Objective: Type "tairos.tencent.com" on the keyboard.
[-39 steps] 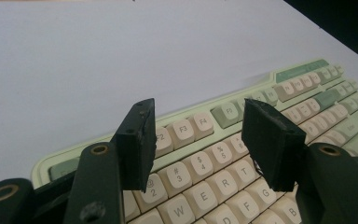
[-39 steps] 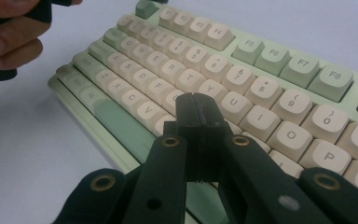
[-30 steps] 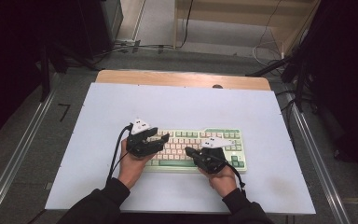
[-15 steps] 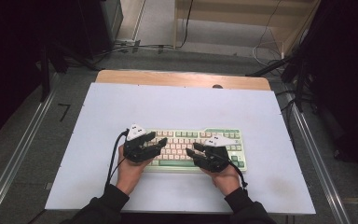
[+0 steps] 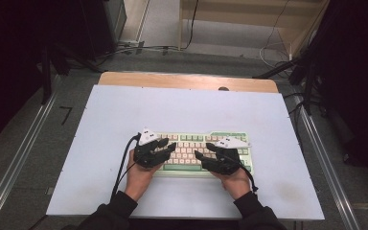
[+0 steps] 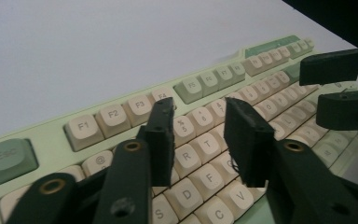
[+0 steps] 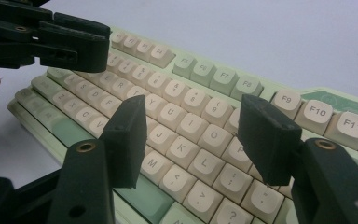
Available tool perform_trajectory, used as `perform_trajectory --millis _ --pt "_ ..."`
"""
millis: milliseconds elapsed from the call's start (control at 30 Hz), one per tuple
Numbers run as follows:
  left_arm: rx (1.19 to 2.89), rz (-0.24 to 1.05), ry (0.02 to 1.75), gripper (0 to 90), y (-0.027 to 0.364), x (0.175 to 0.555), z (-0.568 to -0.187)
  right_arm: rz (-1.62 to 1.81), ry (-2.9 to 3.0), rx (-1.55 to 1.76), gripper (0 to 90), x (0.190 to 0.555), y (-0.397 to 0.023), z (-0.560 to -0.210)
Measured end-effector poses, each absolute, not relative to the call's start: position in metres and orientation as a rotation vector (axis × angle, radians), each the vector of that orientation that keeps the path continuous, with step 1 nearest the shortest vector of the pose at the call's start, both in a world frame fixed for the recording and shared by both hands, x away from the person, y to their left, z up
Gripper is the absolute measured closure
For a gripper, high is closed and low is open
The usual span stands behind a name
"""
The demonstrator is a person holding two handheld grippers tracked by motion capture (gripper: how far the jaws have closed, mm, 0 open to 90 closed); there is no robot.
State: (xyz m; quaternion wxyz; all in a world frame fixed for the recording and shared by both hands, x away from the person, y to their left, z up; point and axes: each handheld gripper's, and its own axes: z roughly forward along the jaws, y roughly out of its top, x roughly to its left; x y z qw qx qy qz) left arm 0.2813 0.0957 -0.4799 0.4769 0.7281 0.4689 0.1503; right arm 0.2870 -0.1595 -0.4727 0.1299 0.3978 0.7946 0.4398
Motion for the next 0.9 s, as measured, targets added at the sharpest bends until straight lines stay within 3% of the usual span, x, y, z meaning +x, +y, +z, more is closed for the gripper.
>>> perform_trajectory --millis 133,267,900 --pt "1.792 0.346 1.133 81.8 0.095 0.285 -0.483 1.271 2.311 1.156 40.6 0.287 -0.160 -0.473" --pt "1.818 0.326 1.130 90.0 0.092 0.289 -0.487 1.270 2.311 1.154 40.6 0.287 -0.160 -0.473" --pt "1.883 0.304 1.116 90.0 0.080 0.295 -0.493 1.269 2.307 1.170 40.6 0.287 -0.162 -0.474"
